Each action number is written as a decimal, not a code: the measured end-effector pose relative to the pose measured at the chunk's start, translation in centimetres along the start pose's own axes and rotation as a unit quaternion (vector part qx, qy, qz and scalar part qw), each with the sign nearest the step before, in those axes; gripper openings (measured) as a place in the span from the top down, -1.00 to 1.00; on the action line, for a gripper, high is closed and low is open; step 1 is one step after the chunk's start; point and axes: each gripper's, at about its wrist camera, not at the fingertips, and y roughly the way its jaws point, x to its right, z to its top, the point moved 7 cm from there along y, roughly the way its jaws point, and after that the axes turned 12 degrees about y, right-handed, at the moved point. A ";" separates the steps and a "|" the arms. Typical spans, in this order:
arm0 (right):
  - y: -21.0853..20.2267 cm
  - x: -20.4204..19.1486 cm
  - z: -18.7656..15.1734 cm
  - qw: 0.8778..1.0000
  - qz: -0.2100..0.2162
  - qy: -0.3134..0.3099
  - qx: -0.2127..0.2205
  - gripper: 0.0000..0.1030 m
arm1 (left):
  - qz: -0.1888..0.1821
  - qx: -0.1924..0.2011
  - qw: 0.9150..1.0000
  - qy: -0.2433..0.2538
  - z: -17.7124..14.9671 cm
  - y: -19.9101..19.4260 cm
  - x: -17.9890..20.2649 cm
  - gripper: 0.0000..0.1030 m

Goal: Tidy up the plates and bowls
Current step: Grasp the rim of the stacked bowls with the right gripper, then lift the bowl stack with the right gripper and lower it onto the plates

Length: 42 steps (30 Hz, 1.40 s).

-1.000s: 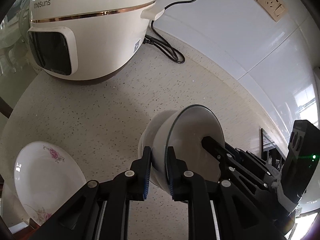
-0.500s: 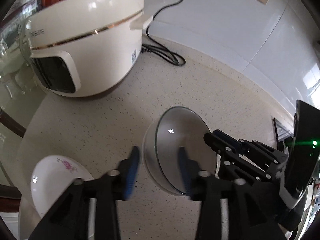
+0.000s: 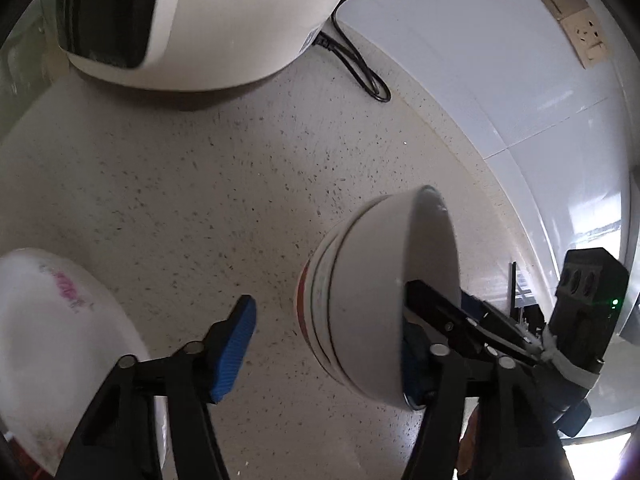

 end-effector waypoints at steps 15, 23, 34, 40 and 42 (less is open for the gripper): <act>1.6 0.3 0.3 0.990 0.126 0.055 -0.044 0.12 | -0.100 -0.022 0.994 -0.036 0.2 2.4 -0.3 0.04; 1.6 0.5 0.5 0.989 0.121 0.071 -0.048 0.11 | -0.106 -0.034 0.992 -0.053 -0.4 1.7 -0.7 0.06; 0.2 -3.9 1.1 0.989 0.130 0.053 -0.053 0.11 | -0.102 -0.006 0.993 -0.062 0.3 -2.8 -2.0 0.07; 0.1 -10.4 0.2 0.985 0.154 0.018 -0.071 0.11 | -0.075 0.025 0.993 -0.087 -0.7 -9.0 -5.4 0.07; 0.4 -12.5 -0.7 0.983 0.164 0.008 -0.082 0.11 | -0.062 0.031 0.992 -0.101 -1.6 -11.0 -7.3 0.07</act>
